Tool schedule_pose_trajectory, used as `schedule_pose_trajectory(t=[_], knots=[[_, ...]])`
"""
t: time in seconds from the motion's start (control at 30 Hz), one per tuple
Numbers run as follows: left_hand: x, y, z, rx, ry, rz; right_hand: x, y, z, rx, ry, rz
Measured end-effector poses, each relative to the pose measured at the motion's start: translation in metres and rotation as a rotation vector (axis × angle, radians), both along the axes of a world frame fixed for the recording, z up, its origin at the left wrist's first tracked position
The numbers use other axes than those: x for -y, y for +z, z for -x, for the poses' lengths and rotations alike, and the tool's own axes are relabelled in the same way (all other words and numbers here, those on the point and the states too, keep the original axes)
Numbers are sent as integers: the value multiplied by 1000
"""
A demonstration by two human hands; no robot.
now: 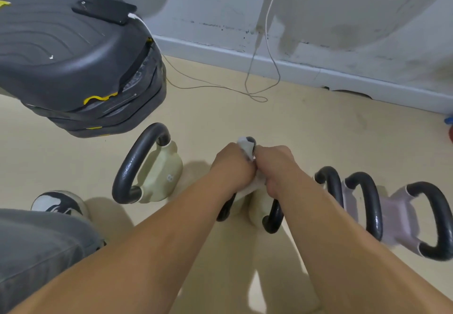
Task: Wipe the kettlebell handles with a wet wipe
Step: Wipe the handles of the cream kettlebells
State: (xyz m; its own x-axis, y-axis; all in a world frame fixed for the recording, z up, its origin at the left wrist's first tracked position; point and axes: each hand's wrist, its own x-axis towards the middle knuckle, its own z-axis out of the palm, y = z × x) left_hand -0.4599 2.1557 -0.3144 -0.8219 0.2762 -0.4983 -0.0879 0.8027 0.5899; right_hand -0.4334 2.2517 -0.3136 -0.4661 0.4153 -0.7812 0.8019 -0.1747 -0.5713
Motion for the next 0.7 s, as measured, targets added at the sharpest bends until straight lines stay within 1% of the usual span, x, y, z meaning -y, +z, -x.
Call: schedule_pose_trajectory(t=[0.07,0.1,0.2,0.27,0.33,0.4,0.47,0.5,0.57,0.63,0.7], knots=[[9,9,3,0,-87,39,7,6,9,-21,-9,-71],[14,14,2,9,-111,21,12,10,13,-34,10,-128],[34,14,-27,0,-186,-57,31,13,15,-227,69,-292],[49,6,-61,-11,-122,-125,48,22,13,-310,139,-388],[66,-4,-87,-3,-83,-92,62,24,10,-342,224,-460],[86,-5,-96,22,-72,-46,77,27,7,-366,335,-550],[108,3,-91,74,-27,-67,94,30,6,-410,425,-606],[119,9,-83,89,33,-67,103,32,5,-429,449,-606],[142,25,-69,72,161,-68,120,35,7,-434,445,-537],[165,37,-64,44,248,-111,139,34,12,-385,359,-384],[188,42,-66,60,344,-163,159,31,18,-303,220,-177]])
